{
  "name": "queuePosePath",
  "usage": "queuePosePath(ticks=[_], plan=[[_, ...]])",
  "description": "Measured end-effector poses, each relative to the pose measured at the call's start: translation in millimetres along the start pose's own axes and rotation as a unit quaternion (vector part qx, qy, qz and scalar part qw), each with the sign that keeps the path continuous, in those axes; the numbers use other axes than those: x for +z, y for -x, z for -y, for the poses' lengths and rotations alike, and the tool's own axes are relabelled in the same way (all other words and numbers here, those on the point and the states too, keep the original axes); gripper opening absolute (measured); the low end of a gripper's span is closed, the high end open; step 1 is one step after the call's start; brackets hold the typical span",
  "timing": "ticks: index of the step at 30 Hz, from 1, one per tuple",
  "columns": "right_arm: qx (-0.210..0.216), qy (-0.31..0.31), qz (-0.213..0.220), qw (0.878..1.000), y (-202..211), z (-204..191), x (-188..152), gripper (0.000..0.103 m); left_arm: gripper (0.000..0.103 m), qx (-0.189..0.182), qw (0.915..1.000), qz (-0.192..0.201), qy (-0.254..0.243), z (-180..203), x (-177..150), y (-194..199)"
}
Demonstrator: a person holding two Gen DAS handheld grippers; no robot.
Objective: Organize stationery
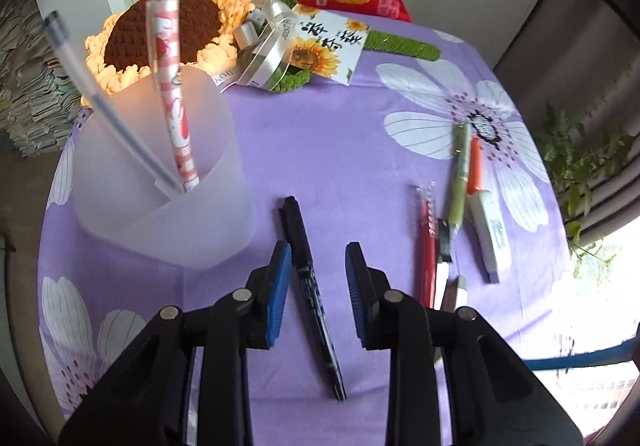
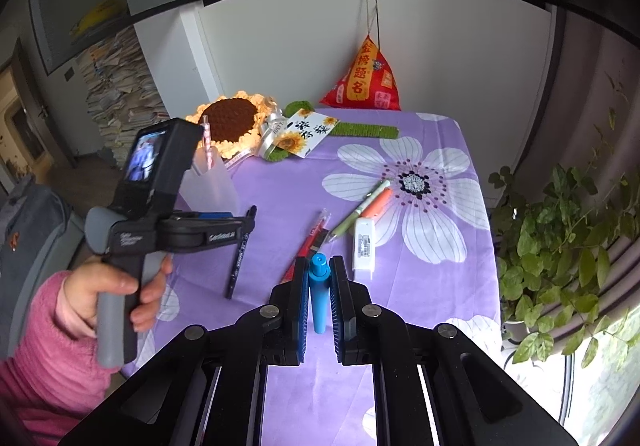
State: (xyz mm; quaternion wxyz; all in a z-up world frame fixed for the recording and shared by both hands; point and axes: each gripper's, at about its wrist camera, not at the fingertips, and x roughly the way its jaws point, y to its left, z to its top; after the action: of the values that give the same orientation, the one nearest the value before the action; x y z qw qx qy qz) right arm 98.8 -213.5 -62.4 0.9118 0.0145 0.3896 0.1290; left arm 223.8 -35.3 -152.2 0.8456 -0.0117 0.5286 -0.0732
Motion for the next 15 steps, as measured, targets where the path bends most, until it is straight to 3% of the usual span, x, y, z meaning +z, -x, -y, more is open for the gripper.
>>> queuePosePath(ticks=[9,12,15], plan=[[0.007,-0.014,-0.004,1.0,-9,19,0,0.011,0.023,0.044,0.9988,-0.022,0.005,2,13,-26],[0.01,-0.017,-0.006,1.0,-12,22,0,0.011,0.009,0.054,0.9983,-0.021,0.004,3,13,-30],[0.011,-0.019,-0.008,1.0,-14,24,-1,0.011,0.009,0.026,0.9992,-0.028,0.004,4,9,-26]])
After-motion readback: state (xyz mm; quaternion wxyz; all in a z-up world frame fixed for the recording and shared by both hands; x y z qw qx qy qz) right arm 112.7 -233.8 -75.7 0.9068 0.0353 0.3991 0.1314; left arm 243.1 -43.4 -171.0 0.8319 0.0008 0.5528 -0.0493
